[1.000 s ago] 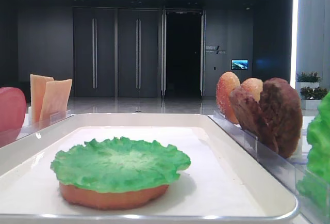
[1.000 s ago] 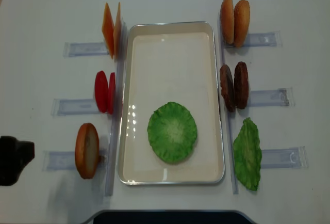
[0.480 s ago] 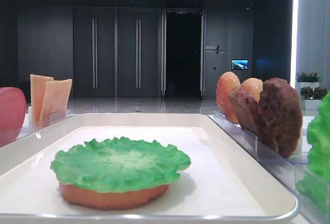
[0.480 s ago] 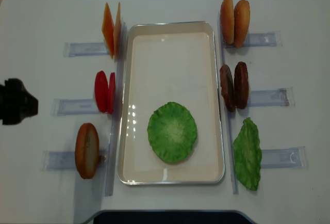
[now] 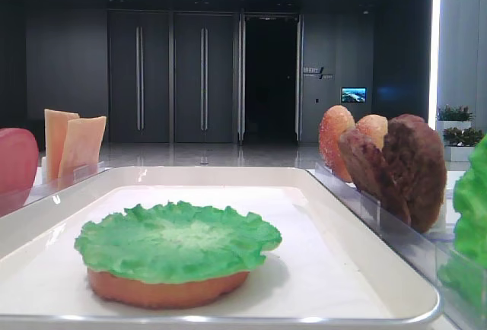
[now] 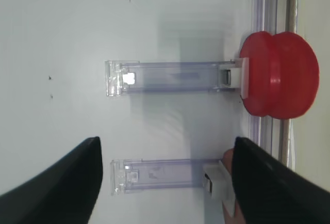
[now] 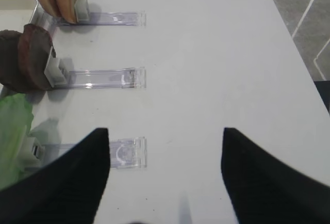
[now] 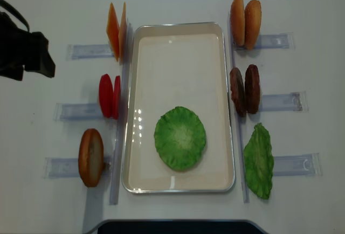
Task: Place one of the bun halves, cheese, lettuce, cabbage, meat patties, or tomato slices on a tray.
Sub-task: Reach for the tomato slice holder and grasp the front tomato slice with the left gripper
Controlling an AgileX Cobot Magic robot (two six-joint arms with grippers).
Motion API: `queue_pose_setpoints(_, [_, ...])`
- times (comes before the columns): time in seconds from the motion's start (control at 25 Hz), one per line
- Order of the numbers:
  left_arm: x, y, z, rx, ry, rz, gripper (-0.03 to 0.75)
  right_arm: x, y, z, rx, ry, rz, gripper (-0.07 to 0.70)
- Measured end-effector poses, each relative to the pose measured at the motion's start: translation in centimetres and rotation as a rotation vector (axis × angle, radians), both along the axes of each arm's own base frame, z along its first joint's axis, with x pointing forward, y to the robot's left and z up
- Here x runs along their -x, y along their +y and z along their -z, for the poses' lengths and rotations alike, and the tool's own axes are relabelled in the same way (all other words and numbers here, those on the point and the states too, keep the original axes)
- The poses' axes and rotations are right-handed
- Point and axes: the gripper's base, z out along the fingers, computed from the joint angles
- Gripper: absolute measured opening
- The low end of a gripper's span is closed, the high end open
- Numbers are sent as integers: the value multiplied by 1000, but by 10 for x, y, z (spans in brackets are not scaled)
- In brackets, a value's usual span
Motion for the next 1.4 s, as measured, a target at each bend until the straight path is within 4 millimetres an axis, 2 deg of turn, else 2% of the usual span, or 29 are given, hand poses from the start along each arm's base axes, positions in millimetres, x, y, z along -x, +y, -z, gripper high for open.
queue_pose_setpoints(0.24, [-42, 2, 12, 2, 55, 3, 591, 0, 0, 0, 0, 0, 0, 472])
queue_pose_setpoints(0.52, [-72, 4, 21, 5, 92, 4, 591, 0, 0, 0, 0, 0, 0, 472])
queue_pose_setpoints(0.72, [-79, 4, 22, 5, 96, 4, 591, 0, 0, 0, 0, 0, 0, 472])
queue_pose_setpoints(1.0, [-78, -1, 21, 1, 116, 20, 591, 0, 0, 0, 0, 0, 0, 472])
queue_pose_setpoints(1.4, [-73, -59, 21, -29, 139, 103, 591, 0, 0, 0, 0, 0, 0, 472])
